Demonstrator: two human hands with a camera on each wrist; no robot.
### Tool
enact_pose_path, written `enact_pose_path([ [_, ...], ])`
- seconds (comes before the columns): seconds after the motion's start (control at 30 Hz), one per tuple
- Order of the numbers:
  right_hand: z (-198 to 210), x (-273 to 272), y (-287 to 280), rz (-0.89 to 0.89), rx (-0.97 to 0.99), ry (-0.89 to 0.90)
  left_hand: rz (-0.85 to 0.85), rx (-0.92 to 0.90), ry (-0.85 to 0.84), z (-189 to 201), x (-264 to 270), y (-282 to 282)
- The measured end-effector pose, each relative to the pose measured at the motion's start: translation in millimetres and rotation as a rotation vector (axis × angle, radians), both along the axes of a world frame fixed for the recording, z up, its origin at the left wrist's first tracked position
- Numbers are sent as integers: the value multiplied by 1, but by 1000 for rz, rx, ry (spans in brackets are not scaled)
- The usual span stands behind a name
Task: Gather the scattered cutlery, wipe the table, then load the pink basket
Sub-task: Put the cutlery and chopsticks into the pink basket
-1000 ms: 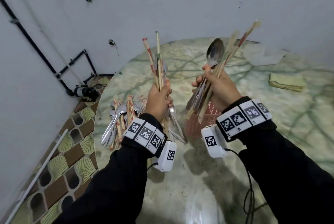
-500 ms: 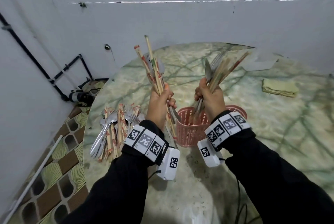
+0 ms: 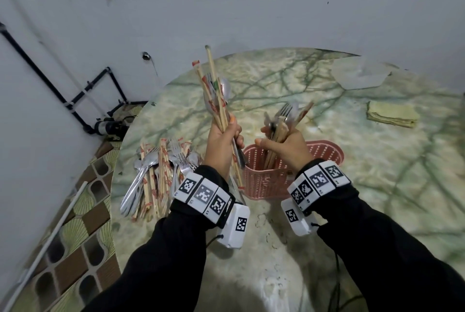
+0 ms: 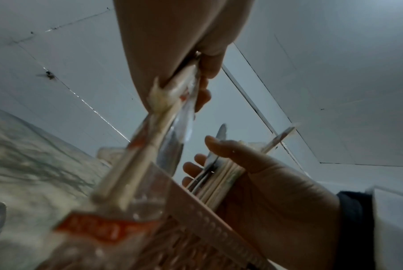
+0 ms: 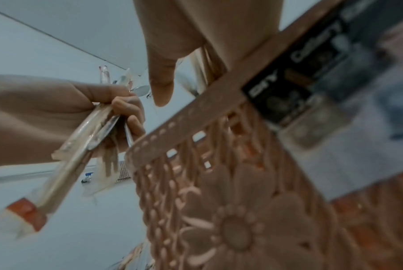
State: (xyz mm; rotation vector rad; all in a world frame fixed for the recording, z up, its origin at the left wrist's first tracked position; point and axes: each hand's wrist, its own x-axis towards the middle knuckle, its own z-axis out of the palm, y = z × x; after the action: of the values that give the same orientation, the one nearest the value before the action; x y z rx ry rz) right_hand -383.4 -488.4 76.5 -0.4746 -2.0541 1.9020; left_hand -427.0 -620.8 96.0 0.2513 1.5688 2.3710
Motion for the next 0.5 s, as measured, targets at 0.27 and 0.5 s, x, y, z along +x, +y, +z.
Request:
enact_pose_path([
  [0.27,11,13,21,264,305,-166,31,35,-10,1,1,-3],
  [0.5,29,21,26,340,421,-174,49,75,-11,5,2,-4],
])
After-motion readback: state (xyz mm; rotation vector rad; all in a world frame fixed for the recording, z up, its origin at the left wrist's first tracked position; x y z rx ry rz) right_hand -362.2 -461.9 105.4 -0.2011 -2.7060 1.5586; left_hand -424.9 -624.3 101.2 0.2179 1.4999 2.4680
